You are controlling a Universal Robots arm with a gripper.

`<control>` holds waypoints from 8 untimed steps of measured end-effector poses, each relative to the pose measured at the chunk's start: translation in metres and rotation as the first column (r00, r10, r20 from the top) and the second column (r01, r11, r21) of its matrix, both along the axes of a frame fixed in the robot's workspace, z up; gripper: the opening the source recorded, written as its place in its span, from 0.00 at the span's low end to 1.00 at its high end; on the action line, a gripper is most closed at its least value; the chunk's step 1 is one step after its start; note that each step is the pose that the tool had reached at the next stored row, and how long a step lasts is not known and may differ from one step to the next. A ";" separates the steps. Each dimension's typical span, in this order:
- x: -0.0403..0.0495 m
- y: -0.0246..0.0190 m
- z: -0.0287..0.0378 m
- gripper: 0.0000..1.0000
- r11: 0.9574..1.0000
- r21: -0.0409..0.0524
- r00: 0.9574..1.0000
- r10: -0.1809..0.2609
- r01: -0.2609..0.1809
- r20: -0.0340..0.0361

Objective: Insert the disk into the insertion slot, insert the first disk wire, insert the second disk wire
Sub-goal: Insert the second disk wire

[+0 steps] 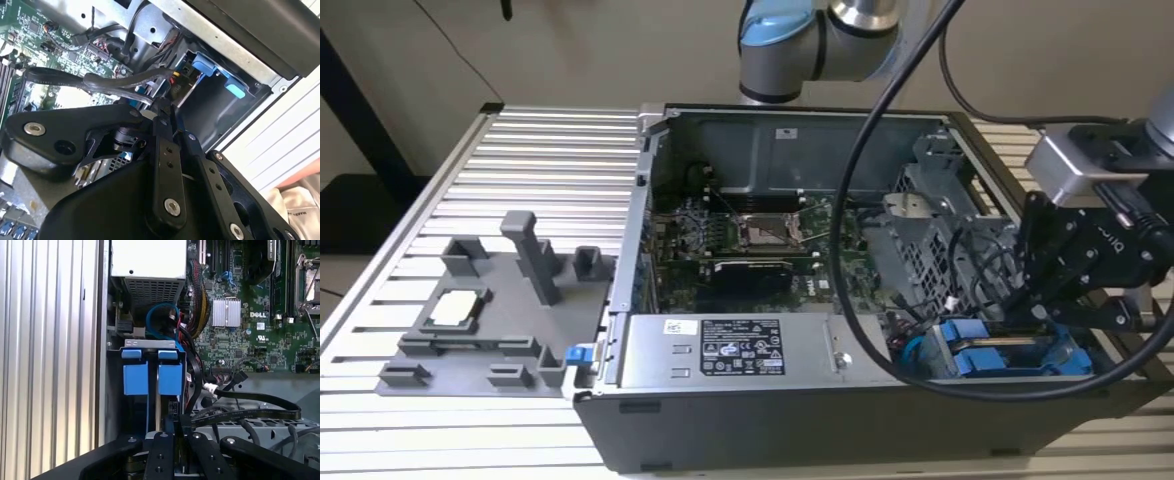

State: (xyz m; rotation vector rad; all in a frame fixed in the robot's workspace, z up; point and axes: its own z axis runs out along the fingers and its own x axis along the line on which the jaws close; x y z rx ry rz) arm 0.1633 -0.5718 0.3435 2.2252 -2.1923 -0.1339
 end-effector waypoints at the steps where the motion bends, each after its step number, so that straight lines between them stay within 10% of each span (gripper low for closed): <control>1: 0.0000 0.0000 -0.0006 0.16 1.000 0.000 1.000 0.000 0.000 0.000; 8: 0.0003 0.0000 -0.0040 0.16 1.000 0.009 1.000 -0.001 0.001 0.000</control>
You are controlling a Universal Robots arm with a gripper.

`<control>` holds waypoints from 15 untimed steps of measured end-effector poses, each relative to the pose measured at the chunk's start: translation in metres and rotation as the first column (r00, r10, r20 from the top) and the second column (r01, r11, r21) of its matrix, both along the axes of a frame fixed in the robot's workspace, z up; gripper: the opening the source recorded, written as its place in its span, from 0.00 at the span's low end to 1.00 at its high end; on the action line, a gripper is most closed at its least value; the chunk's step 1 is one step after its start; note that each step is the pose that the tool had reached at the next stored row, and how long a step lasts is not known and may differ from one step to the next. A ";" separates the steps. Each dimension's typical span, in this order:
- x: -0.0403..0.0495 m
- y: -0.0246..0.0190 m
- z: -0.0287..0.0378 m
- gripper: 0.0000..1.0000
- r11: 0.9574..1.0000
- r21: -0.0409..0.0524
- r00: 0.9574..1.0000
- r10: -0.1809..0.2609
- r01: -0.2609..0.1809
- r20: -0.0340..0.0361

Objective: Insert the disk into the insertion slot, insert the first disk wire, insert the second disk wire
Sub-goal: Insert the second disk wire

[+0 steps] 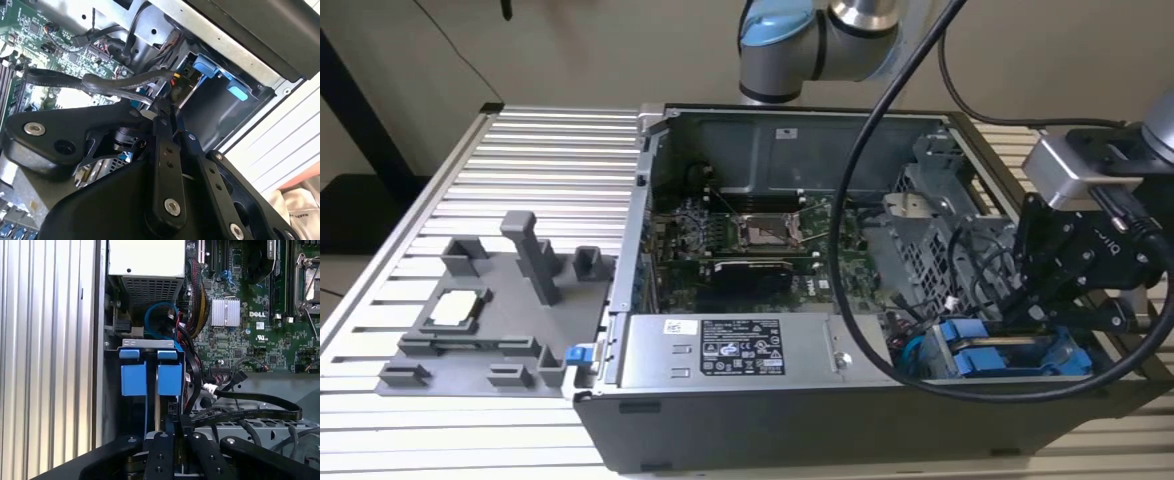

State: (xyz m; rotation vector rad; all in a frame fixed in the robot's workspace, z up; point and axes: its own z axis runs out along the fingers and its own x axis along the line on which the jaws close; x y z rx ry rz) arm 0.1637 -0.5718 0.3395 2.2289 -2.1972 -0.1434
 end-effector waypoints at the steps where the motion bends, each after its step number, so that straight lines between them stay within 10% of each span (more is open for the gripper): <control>1: 0.0002 0.0000 -0.0003 0.16 1.000 0.001 1.000 0.000 0.000 0.000; 10: 0.0006 0.0001 -0.0073 0.24 1.000 0.001 1.000 0.000 0.000 -0.001; 15: 0.0005 -0.0001 0.0096 0.24 1.000 0.001 1.000 0.000 0.000 -0.010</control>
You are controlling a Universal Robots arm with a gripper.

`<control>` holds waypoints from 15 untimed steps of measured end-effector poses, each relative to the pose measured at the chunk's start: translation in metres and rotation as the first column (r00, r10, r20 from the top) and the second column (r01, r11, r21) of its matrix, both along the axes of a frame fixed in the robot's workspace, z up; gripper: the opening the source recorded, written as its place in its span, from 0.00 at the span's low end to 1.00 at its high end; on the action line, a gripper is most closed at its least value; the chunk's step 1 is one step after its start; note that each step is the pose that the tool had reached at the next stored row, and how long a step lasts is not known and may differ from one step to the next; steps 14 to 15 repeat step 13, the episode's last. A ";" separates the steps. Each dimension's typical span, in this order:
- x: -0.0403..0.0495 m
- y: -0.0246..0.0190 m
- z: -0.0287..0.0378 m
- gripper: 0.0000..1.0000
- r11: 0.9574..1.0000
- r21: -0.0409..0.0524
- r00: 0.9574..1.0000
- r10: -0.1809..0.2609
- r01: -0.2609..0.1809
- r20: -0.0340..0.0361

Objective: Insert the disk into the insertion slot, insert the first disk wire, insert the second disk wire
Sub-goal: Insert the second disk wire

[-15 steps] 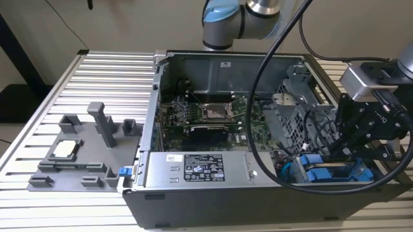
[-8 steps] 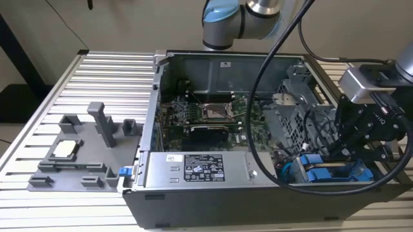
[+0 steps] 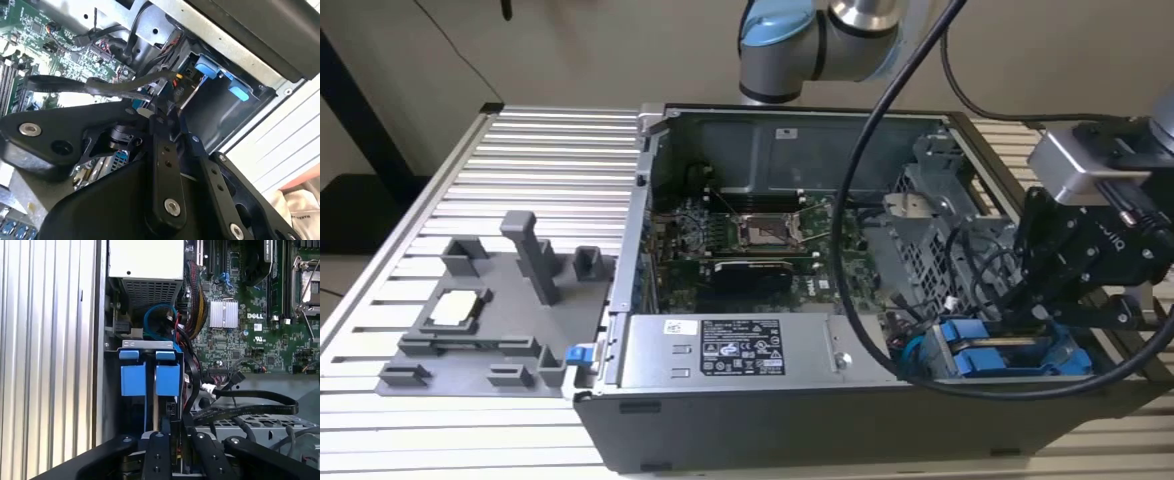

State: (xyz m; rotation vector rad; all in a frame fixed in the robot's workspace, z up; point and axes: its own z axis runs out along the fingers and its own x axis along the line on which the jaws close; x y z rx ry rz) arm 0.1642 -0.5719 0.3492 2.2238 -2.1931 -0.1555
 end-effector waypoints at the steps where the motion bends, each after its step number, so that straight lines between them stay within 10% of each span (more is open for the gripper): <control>1: 0.0001 -0.0001 0.0032 0.24 1.000 0.000 1.000 0.000 0.000 -0.002; 7: 0.0001 0.0000 0.0233 0.24 1.000 0.000 1.000 0.000 0.000 -0.003; 15: 0.0001 -0.0001 0.0265 0.24 1.000 0.000 1.000 0.000 0.000 -0.003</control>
